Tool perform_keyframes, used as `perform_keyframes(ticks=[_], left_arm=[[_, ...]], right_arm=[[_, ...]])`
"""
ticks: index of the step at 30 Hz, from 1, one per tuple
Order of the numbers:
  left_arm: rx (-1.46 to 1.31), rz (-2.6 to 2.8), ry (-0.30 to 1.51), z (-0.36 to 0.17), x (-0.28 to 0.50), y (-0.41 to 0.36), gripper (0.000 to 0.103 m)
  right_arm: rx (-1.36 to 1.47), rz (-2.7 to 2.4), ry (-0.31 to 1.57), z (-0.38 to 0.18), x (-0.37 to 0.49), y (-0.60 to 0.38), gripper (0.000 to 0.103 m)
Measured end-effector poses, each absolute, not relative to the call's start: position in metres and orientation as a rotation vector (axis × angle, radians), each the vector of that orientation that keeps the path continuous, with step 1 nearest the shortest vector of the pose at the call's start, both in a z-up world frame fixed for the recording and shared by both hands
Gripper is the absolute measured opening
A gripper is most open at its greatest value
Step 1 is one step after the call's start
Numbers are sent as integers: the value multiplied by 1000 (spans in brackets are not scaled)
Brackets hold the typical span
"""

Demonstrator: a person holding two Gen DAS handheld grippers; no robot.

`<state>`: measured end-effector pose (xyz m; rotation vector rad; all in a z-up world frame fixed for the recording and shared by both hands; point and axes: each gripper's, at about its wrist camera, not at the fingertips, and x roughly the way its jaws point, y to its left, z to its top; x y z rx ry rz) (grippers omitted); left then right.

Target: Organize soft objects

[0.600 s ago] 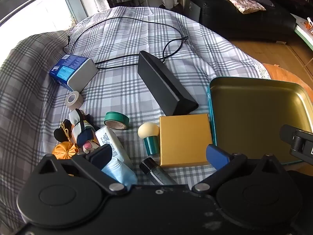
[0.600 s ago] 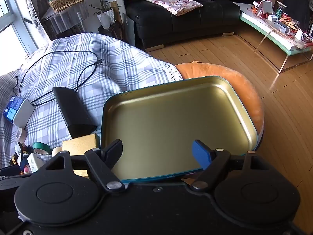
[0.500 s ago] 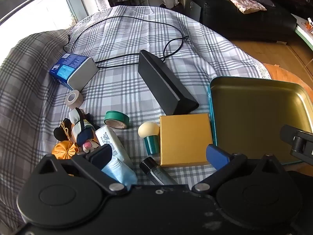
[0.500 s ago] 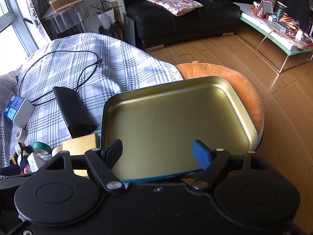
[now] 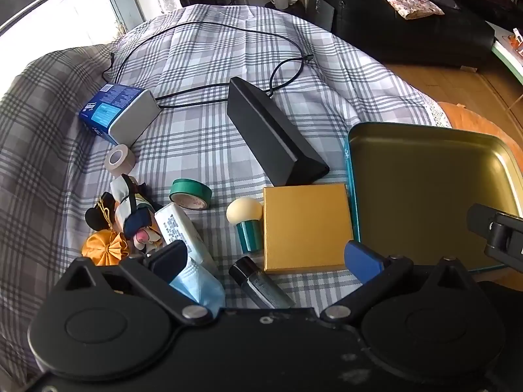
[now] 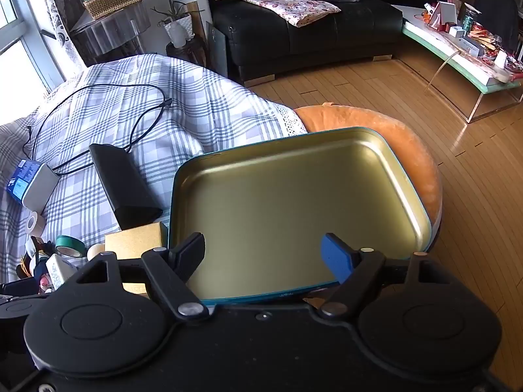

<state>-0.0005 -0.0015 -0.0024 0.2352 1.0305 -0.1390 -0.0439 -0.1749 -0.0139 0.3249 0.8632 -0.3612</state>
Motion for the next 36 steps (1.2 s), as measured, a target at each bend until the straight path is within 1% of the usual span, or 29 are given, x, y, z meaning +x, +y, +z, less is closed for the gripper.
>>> perform_keyframes(ticks=[36], left_arm=[[232,-143,1055,-9,0,-2,103]], right_arm=[[321,-361,863,-15,-43,-173,75]])
